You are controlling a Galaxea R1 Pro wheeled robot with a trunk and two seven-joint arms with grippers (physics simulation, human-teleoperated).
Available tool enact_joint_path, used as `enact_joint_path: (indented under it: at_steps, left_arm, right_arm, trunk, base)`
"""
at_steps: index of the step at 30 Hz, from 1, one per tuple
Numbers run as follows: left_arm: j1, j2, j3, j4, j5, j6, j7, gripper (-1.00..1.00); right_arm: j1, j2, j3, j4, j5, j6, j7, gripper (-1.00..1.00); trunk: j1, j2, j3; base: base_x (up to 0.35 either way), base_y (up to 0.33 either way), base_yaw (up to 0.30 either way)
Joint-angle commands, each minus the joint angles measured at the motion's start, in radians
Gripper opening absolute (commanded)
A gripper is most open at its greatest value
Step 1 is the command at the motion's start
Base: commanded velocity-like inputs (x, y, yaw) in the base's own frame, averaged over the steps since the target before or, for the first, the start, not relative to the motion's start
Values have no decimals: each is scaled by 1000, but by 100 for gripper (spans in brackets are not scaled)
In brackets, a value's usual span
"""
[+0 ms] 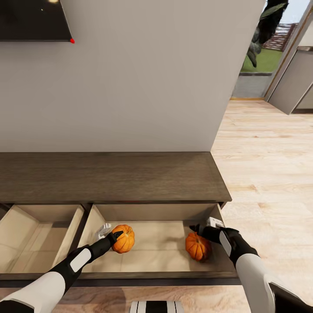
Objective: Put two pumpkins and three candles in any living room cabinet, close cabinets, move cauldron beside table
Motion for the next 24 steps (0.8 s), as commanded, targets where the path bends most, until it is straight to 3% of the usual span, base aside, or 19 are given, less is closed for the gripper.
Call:
enact_joint_path:
  at_steps: [1,24]
  left_arm:
    - [25,1,1,0,0,0,-1,-100]
    - [25,0,1,2,-2,0,4,-100]
  right_arm:
    - [0,1,2,-5,3,2,42,100]
    - [0,3,1,-6,0,7,67,100]
  trunk:
    - [0,0,0]
    - [0,0,0]
  base:
    - [0,0,0]
    - [0,0,0]
